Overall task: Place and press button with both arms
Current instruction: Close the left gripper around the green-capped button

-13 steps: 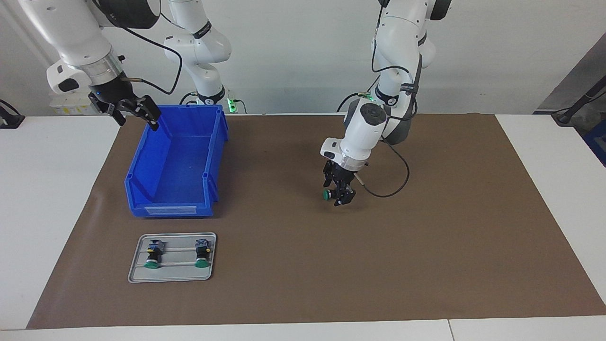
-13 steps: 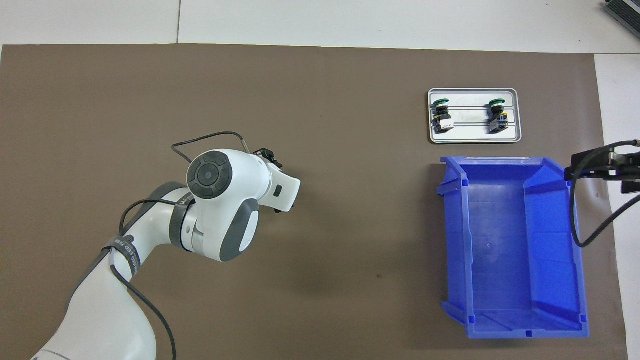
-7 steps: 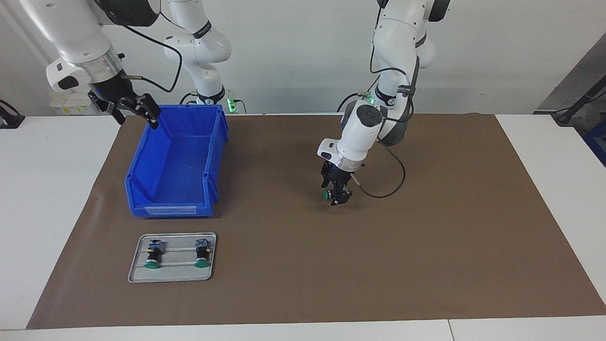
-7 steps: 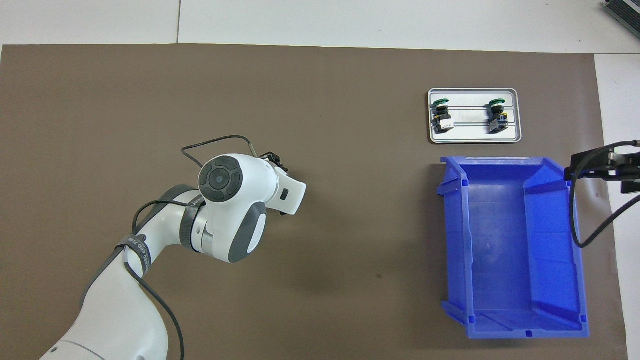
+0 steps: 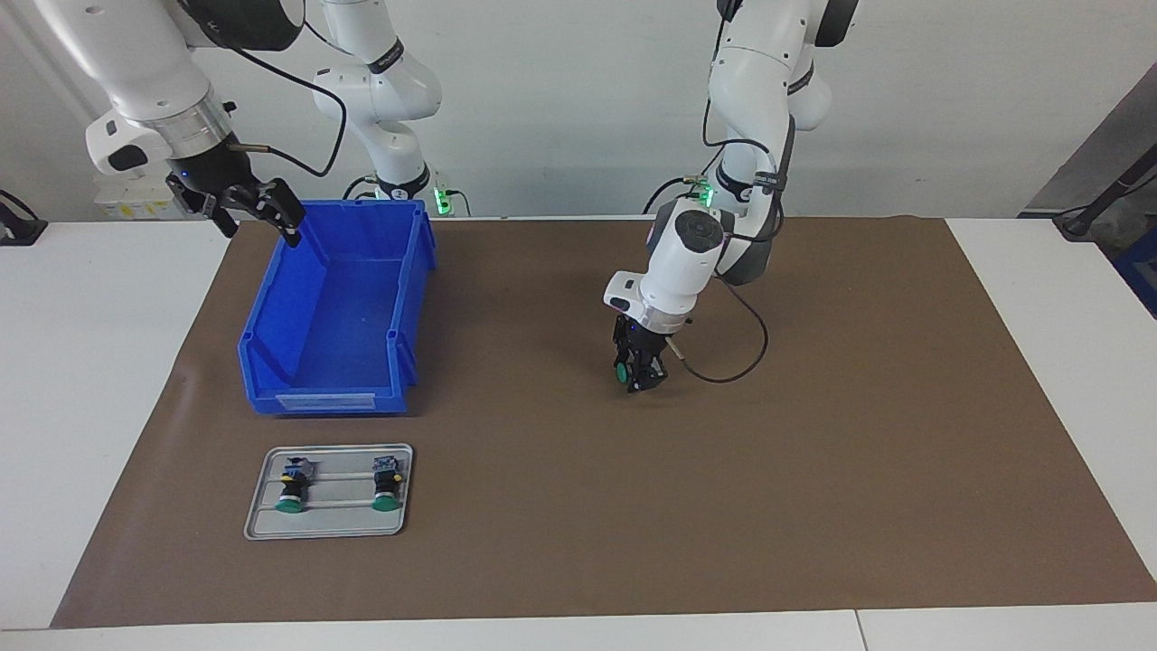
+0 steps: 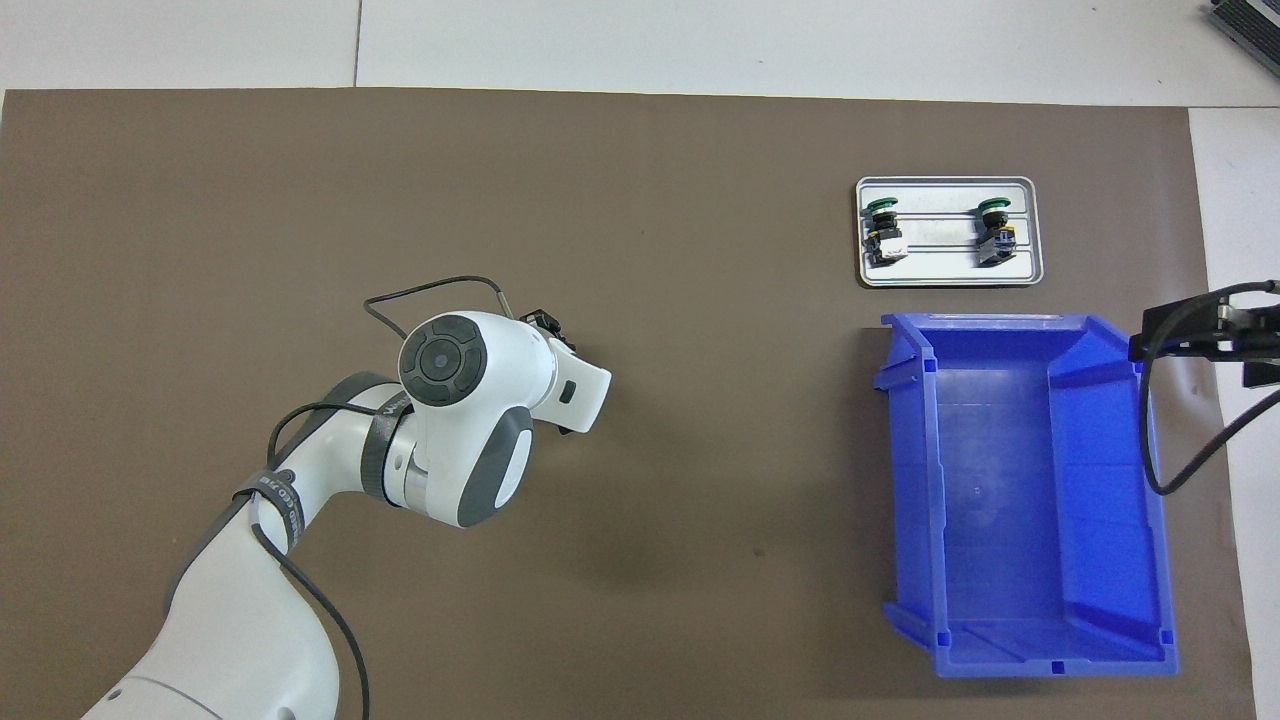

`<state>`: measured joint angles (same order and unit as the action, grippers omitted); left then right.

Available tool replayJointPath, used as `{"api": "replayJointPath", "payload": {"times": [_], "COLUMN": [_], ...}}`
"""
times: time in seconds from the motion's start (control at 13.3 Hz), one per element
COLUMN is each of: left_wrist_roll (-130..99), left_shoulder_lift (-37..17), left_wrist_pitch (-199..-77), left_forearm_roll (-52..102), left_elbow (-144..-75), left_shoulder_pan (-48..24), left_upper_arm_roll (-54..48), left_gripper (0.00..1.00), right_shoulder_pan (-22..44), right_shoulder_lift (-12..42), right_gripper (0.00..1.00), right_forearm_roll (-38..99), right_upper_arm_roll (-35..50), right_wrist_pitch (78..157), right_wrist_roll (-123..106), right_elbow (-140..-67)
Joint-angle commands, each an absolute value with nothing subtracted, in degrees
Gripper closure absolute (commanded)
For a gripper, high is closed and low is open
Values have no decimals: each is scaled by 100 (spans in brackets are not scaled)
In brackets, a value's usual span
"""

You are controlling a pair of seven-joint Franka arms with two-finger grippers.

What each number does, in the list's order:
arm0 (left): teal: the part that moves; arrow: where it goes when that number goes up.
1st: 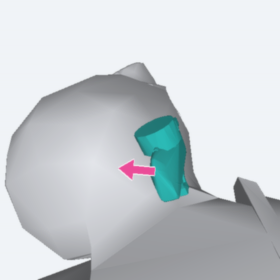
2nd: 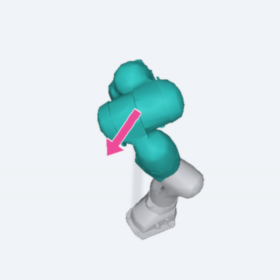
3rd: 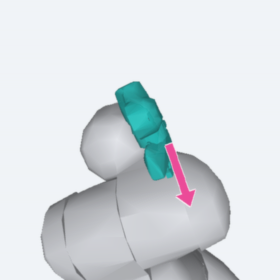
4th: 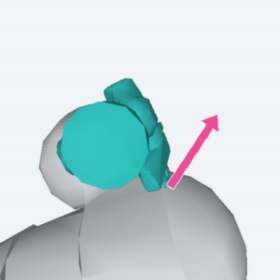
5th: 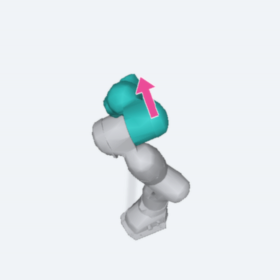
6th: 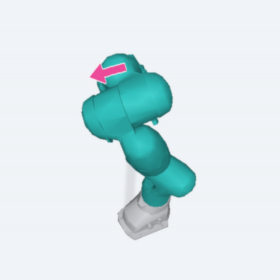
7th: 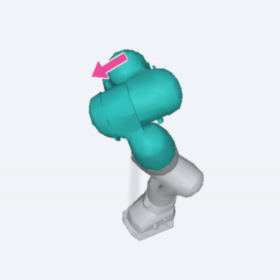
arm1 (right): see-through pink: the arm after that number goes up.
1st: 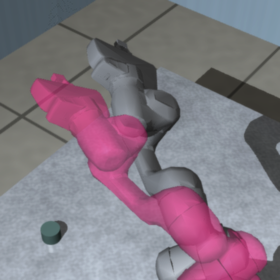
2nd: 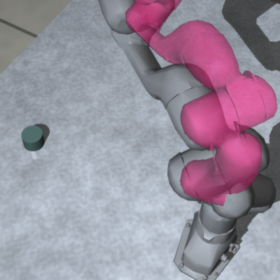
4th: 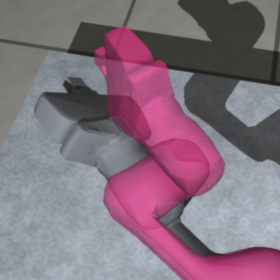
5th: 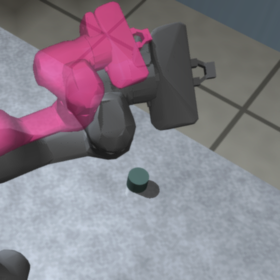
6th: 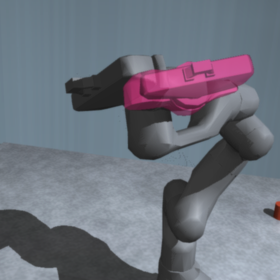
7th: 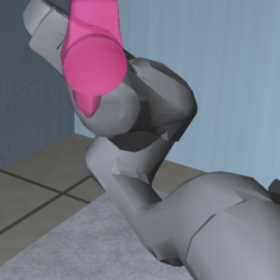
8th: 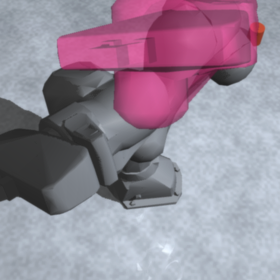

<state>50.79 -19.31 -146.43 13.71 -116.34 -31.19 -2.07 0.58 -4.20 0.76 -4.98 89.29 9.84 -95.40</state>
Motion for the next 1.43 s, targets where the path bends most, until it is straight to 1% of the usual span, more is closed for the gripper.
{"api": "replayJointPath", "payload": {"times": [0.0, 0.08, 0.38, 0.45, 0.75, 0.83, 0.98, 1.36], "left_wrist_roll": [5177, 5177, 5177, 5177, 5186, 5194, 5186, 5133], "left_shoulder_lift": [-1854, -1854, -1863, -1863, -1872, -1872, -1881, -1898], "left_wrist_pitch": [-14801, -14801, -14792, -14792, -14713, -14713, -14704, -14651], "left_forearm_roll": [1450, 1441, 1406, 1389, 1389, 1389, 1389, 1458], "left_elbow": [-11795, -11786, -11742, -11733, -11655, -11637, -11610, -11400], "left_shoulder_pan": [-3217, -3217, -3208, -3208, -3138, -3138, -3129, -3085], "left_upper_arm_roll": [-114, -114, -105, -105, -105, -114, -114, -123], "left_gripper": [61, 72, 91, 99, 100, 100, 100, 100], "right_shoulder_pan": [-158, -210, -264, -229, -176, -45, -18, -44], "right_shoulder_lift": [-536, -545, -545, -545, -519, -492, -457, -466], "right_gripper": [0, 0, 0, 0, 0, 0, 0, 0], "right_forearm_roll": [70, 70, 70, 70, -121, -262, -325, -281], "right_upper_arm_roll": [-334, -299, -202, -202, -176, -167, -167, -167], "right_wrist_pitch": [8974, 8974, 8974, 8974, 8991, 9043, 9184, 9176], "right_wrist_roll": [879, 879, 966, 1010, 1046, 1072, 1046, 1063], "right_elbow": [-9659, -9659, -9668, -9668, -9607, -9580, -9510, -9536]}}
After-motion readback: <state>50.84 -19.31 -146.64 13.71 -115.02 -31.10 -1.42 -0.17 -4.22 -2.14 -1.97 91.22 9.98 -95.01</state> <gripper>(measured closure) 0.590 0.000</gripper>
